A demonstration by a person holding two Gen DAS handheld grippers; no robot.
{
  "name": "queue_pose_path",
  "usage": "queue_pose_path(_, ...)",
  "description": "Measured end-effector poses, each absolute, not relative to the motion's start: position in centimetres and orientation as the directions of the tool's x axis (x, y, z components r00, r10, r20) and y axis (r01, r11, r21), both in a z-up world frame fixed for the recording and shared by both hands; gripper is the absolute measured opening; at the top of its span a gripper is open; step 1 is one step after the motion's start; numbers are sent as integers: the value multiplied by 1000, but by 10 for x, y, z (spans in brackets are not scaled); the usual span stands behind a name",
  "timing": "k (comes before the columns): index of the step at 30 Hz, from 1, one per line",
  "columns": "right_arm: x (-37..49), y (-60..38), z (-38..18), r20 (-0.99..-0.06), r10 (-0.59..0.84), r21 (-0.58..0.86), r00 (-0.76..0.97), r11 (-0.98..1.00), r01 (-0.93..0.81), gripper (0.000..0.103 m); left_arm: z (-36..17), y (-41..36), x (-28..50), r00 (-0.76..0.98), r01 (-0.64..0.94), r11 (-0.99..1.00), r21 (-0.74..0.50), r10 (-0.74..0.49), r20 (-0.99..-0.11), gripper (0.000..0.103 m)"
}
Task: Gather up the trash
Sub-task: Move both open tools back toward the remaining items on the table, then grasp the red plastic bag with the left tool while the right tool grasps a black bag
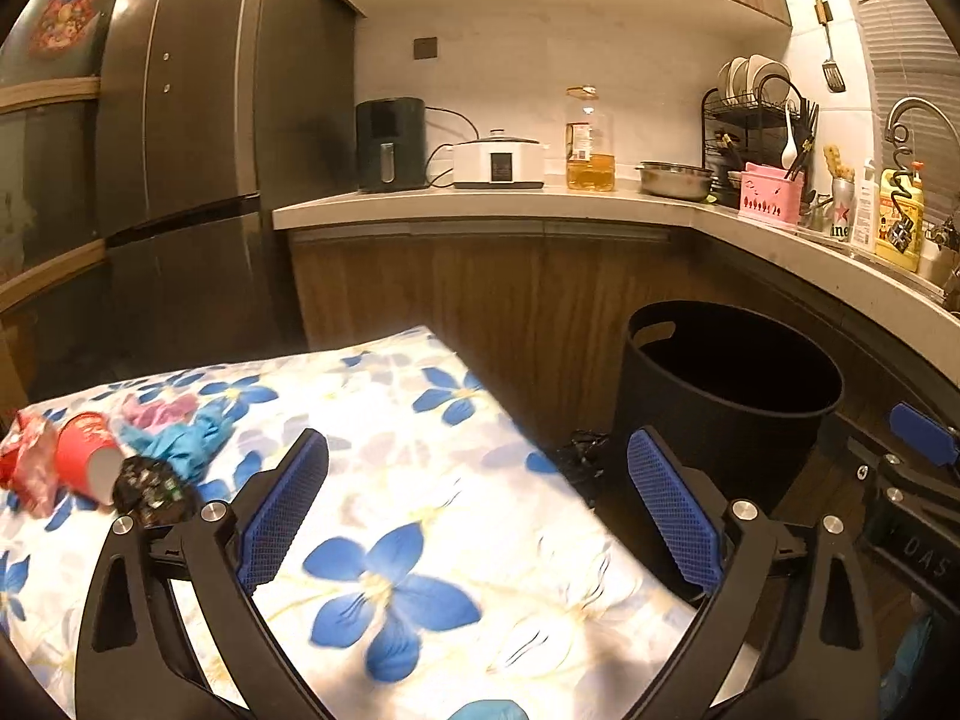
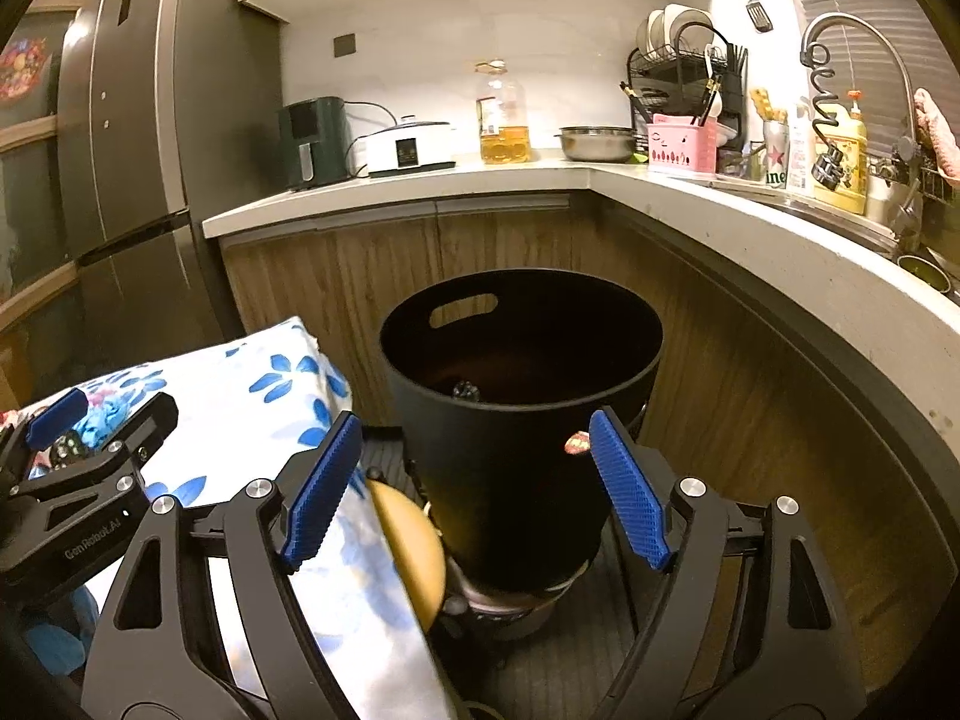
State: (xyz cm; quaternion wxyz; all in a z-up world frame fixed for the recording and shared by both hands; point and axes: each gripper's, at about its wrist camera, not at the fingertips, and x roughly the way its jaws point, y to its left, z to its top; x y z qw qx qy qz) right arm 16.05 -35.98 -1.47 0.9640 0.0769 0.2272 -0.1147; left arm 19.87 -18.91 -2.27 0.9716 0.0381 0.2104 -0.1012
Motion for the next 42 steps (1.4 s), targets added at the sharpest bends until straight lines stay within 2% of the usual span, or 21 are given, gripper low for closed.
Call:
queue_pose_path(7,144,-332,-15,-457,-157,94,876,970,223,79,-27,-161,176,898,173,984,31,-144,-415,96)
queue_pose_path(18,139,-271,-22,-456,-45,88,889,992,96,79,-36,-101,154,902,44,998,43,-21,-431,96)
queue_pose_path(32,168,-191,-39,-478,136,101,868,990,-99,79,-48,-12,145,879,-161,986,32,158,-451,96)
queue_pose_path(42,198,-136,-44,-466,238,114,852,971,-208,79,-49,34,146,857,-248,969,10,224,-464,96)
